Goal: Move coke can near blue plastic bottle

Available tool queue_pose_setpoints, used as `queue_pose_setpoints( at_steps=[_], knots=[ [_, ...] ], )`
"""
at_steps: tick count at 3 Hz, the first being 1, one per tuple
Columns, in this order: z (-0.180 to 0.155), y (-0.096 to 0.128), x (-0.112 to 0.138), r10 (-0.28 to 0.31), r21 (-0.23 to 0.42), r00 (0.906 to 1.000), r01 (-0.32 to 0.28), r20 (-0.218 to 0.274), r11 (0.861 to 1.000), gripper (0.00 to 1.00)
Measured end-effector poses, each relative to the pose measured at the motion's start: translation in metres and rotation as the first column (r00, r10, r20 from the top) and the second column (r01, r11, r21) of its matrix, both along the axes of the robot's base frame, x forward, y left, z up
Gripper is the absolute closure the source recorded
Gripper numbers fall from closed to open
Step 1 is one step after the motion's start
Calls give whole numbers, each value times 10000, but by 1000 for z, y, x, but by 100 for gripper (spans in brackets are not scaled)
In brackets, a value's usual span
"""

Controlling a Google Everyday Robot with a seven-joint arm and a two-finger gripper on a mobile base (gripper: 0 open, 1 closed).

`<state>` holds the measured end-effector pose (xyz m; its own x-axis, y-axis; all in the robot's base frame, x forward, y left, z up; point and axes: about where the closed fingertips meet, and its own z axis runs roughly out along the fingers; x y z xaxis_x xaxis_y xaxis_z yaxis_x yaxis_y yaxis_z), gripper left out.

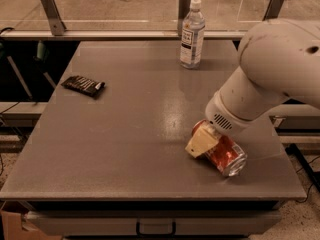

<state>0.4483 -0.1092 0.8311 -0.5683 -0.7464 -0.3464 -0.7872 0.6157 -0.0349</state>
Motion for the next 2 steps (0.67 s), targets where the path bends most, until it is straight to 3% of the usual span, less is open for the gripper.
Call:
queue_pose_setpoints(
  at_steps=[1, 2],
  knots=[
    [38, -19, 23, -441, 376, 9957, 412, 809, 9984, 84],
    [51, -20, 28, -487, 449, 9931, 441, 1062, 9980, 100]
  ],
)
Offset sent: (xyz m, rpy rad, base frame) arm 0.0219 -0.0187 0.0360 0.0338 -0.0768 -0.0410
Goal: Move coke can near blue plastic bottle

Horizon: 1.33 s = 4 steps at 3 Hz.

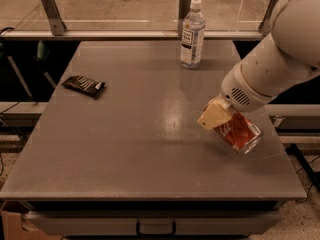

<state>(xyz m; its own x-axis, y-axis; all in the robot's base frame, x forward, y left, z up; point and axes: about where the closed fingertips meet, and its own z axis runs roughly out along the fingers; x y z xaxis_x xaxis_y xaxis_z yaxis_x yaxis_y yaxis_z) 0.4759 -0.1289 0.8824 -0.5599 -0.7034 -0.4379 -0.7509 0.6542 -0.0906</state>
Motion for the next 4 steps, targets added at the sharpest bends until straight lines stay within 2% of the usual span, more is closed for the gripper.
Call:
queue_pose_setpoints(
  at_steps=[2, 3, 4],
  knots=[
    [0, -1, -1, -80, 29, 10000, 80, 0, 10000, 100],
    [0, 3, 14, -247, 419, 9993, 234, 288, 9988, 100],
    [12, -2, 52, -557, 1346, 9926, 409, 1083, 9901, 100]
  ],
)
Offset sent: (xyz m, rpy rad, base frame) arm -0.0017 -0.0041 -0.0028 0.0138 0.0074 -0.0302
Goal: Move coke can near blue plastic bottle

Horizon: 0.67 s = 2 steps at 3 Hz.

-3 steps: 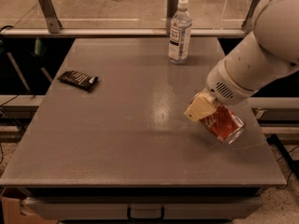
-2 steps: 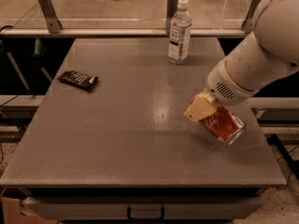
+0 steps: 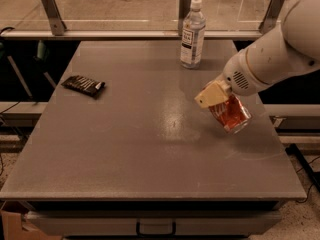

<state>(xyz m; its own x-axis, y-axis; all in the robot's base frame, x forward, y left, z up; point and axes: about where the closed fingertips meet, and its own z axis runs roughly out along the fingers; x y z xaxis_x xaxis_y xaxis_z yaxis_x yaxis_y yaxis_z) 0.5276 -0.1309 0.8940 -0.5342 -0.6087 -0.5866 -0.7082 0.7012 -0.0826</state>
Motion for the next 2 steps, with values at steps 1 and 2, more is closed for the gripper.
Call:
queue_pose_setpoints(
  at_steps=[1, 2],
  knots=[
    [23, -12, 43, -211, 939, 9931, 102, 1155, 9955, 100],
    [49, -23, 91, -359, 1993, 9646, -175, 2611, 9798, 100]
  ],
)
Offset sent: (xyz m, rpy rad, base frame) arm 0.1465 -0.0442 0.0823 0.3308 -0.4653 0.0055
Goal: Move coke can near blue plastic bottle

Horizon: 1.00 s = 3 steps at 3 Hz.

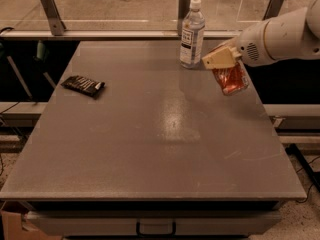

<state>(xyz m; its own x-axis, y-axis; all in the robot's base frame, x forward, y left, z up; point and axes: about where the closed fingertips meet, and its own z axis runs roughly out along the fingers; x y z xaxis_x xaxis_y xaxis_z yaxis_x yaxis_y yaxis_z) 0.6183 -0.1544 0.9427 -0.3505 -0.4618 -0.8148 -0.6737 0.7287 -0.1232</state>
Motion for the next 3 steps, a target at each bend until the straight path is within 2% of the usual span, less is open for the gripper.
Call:
queue_pose_setpoints(
  at_steps=[1, 2, 3],
  knots=[
    [17, -14, 41, 95, 921, 9896, -229, 1435, 9955, 100],
    [16, -16, 50, 324, 805, 9831, -476, 1803, 9956, 100],
    [17, -15, 51, 322, 841, 9825, -483, 1833, 9953, 100]
  ],
)
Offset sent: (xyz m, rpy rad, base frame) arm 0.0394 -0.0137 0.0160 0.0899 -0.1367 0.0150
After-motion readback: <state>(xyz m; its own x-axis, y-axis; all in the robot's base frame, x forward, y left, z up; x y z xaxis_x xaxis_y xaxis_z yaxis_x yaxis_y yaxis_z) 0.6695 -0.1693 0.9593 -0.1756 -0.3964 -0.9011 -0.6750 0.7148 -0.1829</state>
